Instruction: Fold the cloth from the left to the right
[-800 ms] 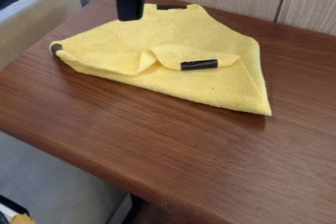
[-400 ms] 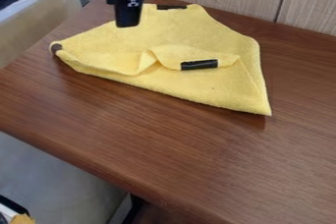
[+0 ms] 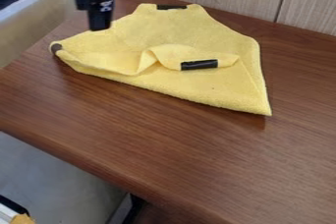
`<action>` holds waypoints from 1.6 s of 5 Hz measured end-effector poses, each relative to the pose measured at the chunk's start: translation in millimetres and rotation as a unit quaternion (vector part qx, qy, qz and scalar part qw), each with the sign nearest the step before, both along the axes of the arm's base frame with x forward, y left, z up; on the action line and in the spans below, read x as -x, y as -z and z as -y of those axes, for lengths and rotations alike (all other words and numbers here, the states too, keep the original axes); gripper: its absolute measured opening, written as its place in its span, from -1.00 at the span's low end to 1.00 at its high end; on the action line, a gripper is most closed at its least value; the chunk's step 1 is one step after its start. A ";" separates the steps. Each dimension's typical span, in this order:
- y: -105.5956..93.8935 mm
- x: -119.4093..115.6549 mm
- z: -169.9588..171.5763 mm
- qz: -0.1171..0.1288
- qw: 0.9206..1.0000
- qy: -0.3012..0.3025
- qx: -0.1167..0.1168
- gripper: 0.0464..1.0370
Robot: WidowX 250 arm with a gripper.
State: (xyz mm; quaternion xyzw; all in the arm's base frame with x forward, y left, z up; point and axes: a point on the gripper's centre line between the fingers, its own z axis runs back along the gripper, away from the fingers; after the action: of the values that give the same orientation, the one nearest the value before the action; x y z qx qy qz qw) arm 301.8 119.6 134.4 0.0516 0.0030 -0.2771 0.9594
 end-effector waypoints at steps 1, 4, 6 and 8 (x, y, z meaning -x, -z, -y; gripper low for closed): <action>15.1 -2.3 -25.3 -0.009 1.000 -0.029 -0.007 0.93; 62.1 -1.0 -67.6 -0.047 0.997 -0.063 -0.011 0.93; 65.8 2.7 -66.6 -0.057 0.996 -0.059 -0.021 0.31; 64.1 3.5 -62.6 -0.053 0.997 -0.056 -0.021 -0.70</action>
State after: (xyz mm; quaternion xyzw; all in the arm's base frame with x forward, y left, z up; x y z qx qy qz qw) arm 298.3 182.1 70.3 0.0566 0.0626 -0.2250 0.9707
